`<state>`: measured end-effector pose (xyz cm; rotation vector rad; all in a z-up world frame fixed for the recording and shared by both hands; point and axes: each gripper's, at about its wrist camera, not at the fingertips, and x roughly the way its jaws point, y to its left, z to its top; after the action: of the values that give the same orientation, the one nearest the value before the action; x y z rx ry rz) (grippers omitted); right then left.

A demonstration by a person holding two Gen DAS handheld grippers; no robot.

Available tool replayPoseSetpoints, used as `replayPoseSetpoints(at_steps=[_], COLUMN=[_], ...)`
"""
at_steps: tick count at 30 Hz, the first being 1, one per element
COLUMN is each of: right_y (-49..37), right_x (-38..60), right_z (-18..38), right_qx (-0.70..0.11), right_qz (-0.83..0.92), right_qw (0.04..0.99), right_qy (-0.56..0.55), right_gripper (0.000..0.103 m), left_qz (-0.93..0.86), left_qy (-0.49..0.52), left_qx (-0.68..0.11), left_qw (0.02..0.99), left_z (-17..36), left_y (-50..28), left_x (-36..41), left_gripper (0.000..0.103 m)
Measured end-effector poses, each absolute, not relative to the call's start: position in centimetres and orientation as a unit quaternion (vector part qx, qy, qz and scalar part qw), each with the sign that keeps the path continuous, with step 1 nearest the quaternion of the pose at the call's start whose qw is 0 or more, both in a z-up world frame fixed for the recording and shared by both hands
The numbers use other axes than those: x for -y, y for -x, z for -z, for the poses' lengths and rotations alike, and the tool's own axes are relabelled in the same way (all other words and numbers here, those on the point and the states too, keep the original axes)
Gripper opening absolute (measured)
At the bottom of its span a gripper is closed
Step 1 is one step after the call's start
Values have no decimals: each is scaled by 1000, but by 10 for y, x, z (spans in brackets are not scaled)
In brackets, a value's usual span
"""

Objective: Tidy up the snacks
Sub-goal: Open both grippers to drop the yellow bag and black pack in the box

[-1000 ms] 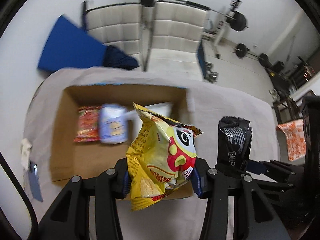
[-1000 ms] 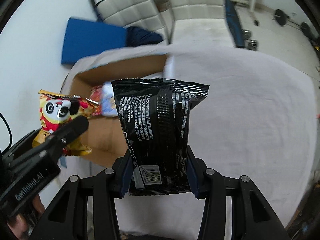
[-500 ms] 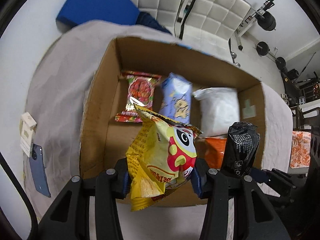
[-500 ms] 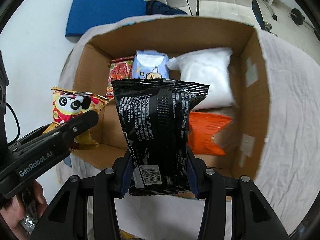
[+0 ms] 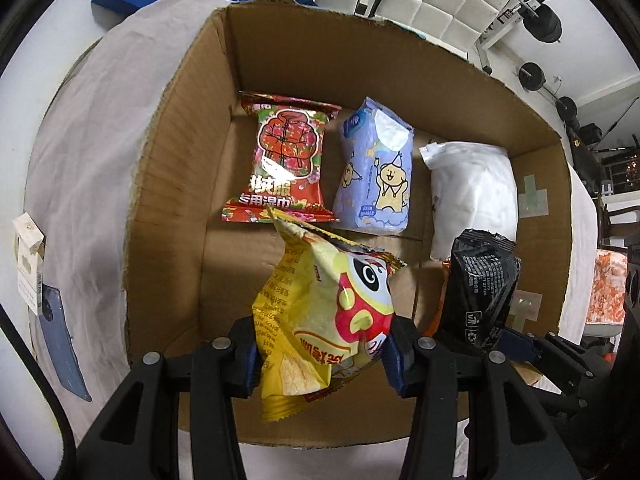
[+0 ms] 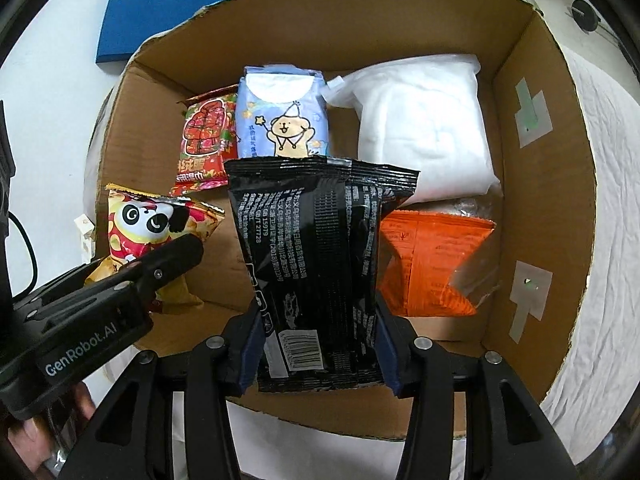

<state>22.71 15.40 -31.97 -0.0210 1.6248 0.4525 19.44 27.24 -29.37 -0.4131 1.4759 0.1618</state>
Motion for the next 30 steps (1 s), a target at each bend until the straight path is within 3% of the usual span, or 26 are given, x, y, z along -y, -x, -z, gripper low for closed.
replayPoseSetpoints(at_steps=[10, 17, 19, 20, 21, 24, 26, 30], right_y=[-228, -226, -226, -226, -225, -225, -223, -221], right_x=[-153, -143, -137, -133, -127, -112, -102, -85], right_z=[314, 301, 297, 296, 292, 286, 280, 267], right_qx=[-711, -698, -693, -691, -689, -684, -678, -664], right_qz=[-193, -179, -171, -166, -163, -150, -143, -131], right_qw=[675, 692, 699, 702, 704, 712, 719, 734], right_qy=[33, 44, 50, 53, 54, 55, 56, 58], right_gripper=[59, 86, 93, 95, 95, 103, 103, 103], left_qz=[-84, -99, -107, -110, -112, -121, -125, -130], left_qy=[178, 156, 147, 143, 139, 128, 123, 115], left_qx=[-664, -648, -640, -636, -634, -620, -615, -601], left_qw=[721, 739, 746, 750, 753, 764, 769, 780], left_z=[289, 279, 272, 269, 265, 255, 250, 239], left_y=[-194, -186, -184, -184, -183, -179, -177, -174], left_x=[-270, -268, -267, -268, -268, -267, -263, -255], left_gripper=[46, 58, 69, 84, 90, 93, 99, 100])
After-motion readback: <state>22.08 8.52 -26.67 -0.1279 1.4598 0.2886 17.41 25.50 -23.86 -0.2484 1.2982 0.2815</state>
